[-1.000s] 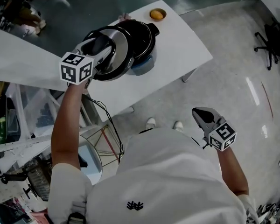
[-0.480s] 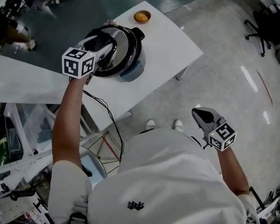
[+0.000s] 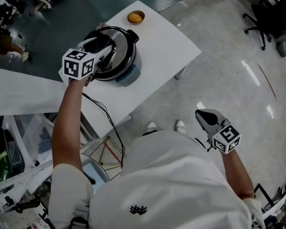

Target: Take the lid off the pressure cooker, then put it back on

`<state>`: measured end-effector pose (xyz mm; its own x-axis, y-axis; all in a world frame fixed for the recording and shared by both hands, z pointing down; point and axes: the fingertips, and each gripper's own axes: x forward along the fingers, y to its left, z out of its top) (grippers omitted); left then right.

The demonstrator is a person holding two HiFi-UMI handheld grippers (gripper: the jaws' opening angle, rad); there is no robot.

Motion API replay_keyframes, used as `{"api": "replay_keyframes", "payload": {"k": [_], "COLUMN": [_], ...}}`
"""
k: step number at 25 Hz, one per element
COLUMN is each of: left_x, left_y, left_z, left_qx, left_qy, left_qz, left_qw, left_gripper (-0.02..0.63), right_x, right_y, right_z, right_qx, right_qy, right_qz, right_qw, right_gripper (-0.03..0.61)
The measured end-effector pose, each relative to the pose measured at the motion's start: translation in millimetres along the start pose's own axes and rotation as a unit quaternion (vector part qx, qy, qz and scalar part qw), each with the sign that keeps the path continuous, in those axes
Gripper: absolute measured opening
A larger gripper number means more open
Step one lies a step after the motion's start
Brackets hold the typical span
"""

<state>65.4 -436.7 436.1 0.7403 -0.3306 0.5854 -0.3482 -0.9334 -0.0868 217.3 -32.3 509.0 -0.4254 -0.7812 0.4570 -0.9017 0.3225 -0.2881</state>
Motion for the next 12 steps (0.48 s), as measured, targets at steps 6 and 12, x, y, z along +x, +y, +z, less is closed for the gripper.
{"api": "replay_keyframes", "payload": {"k": [6,12], "left_x": [7.1,7.6], "left_y": [3.0,4.4], "left_z": [-5.0,-4.5], "left_qx": [-0.008,-0.012], "left_qy": [0.002,-0.003], "left_qz": [-0.008,-0.015], "left_qw": [0.9999,0.9998], "left_gripper": [0.285,0.285], "right_x": [-0.4,5.9], "right_y": [-5.4,-6.8], "right_z": [0.2,1.2], "right_qx": [0.004,0.004], "right_qy": [0.004,0.011], "right_qz": [-0.002,0.005], "right_qw": [1.000,1.000], "right_gripper": [0.014,0.014]}}
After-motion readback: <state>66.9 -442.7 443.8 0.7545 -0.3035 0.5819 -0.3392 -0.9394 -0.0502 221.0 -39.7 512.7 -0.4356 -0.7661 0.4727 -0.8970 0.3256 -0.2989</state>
